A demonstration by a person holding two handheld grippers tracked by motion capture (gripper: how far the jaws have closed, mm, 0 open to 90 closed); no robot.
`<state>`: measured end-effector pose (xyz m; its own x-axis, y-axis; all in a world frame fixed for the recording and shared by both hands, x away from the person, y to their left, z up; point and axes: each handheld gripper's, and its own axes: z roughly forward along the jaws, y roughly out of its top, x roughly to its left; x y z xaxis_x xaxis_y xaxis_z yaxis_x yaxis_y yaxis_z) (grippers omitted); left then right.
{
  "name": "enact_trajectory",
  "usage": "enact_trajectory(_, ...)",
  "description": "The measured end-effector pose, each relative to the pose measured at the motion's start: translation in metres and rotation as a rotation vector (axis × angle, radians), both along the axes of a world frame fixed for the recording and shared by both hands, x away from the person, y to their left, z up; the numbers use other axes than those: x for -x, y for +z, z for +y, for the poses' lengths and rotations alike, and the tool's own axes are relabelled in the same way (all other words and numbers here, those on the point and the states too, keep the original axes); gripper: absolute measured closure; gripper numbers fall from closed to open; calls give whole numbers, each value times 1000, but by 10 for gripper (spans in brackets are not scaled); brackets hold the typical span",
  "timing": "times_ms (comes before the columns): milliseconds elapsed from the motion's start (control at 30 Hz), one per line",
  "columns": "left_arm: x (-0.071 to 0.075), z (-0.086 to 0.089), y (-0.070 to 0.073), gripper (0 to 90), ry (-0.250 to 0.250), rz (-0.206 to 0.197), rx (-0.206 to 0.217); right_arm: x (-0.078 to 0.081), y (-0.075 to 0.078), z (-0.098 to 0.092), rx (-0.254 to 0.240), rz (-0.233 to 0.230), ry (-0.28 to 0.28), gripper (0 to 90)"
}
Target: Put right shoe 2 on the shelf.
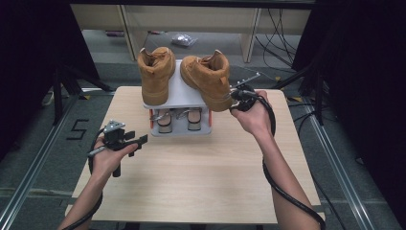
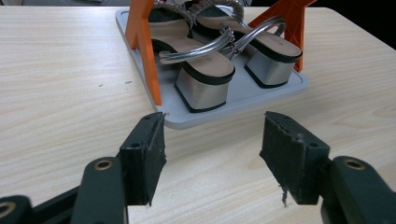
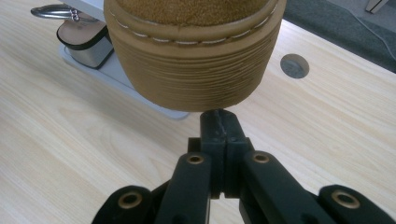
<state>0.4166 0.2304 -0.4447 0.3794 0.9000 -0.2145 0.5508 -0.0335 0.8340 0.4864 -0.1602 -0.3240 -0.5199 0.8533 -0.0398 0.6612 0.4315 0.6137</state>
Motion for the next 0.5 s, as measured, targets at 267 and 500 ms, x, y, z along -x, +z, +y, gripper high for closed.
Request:
enact_trajectory(267,-1,-1,0,389,-1,6,-5,-3,-1,7,-6,-6,10,900)
enact_trajectory(500,-1,0,-1,389,0,5,-3,-7,0,22,-17,-7,33,900)
